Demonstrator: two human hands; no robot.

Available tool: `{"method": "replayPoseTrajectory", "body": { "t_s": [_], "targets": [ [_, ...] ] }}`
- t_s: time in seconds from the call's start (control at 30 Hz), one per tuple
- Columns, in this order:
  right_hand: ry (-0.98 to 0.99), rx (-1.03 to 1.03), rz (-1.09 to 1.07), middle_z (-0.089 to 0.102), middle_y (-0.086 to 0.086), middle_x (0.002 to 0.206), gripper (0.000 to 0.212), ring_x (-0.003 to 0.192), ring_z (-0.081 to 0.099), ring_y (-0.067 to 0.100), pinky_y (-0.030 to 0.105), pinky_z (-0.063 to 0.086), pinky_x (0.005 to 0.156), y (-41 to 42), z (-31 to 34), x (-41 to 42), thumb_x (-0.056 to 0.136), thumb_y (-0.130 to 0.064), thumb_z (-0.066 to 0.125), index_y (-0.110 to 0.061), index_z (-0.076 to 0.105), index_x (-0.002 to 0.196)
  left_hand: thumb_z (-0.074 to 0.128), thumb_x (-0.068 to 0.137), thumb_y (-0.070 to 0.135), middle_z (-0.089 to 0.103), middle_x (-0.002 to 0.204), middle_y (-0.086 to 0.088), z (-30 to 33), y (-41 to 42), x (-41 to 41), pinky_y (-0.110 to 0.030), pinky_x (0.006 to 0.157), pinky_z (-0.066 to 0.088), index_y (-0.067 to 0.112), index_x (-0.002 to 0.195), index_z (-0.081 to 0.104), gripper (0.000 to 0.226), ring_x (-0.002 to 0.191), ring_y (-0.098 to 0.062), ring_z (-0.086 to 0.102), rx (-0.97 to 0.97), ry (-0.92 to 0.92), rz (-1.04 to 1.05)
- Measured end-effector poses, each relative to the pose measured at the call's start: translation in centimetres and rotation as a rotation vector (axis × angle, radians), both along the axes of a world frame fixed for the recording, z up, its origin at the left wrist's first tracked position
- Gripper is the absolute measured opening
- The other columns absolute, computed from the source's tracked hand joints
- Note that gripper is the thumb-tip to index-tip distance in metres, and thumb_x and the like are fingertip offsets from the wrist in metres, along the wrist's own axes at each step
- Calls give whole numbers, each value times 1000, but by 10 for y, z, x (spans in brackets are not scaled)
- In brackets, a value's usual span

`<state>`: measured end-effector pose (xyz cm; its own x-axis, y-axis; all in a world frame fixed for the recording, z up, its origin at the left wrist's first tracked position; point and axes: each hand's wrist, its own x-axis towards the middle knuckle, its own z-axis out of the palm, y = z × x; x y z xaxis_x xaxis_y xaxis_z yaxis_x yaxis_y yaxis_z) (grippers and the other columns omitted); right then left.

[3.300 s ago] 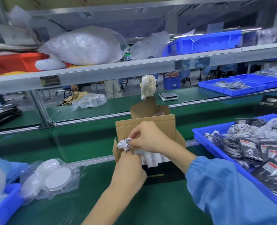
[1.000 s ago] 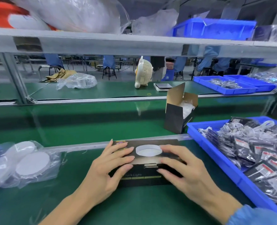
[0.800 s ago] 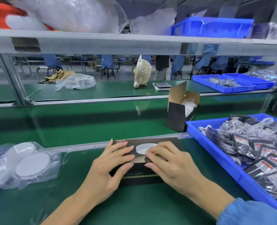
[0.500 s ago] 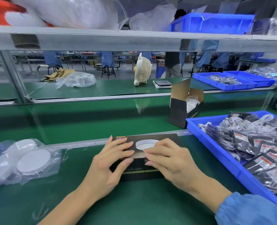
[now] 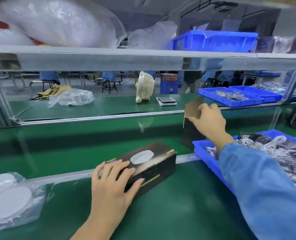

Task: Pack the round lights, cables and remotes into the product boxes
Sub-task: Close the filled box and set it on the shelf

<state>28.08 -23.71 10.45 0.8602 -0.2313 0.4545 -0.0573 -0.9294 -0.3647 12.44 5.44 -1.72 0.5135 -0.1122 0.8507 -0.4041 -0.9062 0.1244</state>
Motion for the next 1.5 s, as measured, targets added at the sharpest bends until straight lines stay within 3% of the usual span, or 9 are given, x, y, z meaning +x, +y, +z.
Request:
{"method": "replayPoseTrajectory", "body": {
  "t_s": [0.27,0.5,0.67,0.77,0.87,1.1,1.3,1.4,1.5],
  "targets": [
    [80,-103,177,68,16,102,25,104,59,37,36,45,78,-12,-37,37,88,-28,68,-13,63,107,82,73,13,49,137,-14,-2,-8,36,-52,96,47,17,123,67,52,117,-36,53,-20,207,0],
    [62,-394,705,65,14,109,23,102,59,36,39,40,72,110,-25,-92,93,-22,60,-9,58,112,55,82,68,32,155,17,18,-12,8,-29,111,31,37,152,25,82,137,-1,38,-858,273,-248],
    [80,108,1223,70,-8,85,19,78,62,1,17,49,75,106,-9,-164,92,-26,65,-13,70,104,62,76,43,70,95,25,40,-10,-8,-22,76,50,42,105,67,30,86,0,64,-1168,213,-272],
    [-77,63,694,70,-7,91,18,84,63,6,27,51,78,26,8,-132,93,-33,61,-20,71,100,56,71,24,66,66,21,44,10,-13,-31,67,40,33,76,71,18,69,-14,52,-1160,318,-248],
    [372,-353,96,60,10,126,36,119,54,28,38,45,94,-58,-18,-108,100,-38,45,-18,55,128,54,68,13,64,69,2,53,23,-14,-36,65,36,7,74,64,13,74,-23,49,-1166,472,-340],
    [272,-408,-48,68,8,110,29,103,63,29,32,48,82,-73,-36,-108,93,-33,46,-20,68,106,61,94,6,71,94,11,78,-1,-27,-28,78,55,18,112,65,22,85,-5,66,-1192,472,-348],
    [-184,224,216,74,-1,97,16,86,67,22,28,52,74,-64,42,-154,92,-20,64,-27,73,103,58,89,19,61,85,10,117,-3,-85,-17,73,48,18,92,63,6,78,-3,57,-306,-145,-231],
    [-348,467,714,74,-12,89,17,76,68,11,19,56,69,-3,52,-199,85,-20,73,-32,74,97,55,89,50,59,91,2,106,-33,-103,-32,59,48,21,99,58,31,78,-19,59,369,276,27],
    [-132,82,844,73,-4,98,18,90,64,6,17,48,82,71,21,-189,87,-17,70,-21,74,104,40,89,73,44,133,-11,80,-57,-104,-36,82,42,20,136,35,70,114,-30,45,534,645,252]
  ]
}}
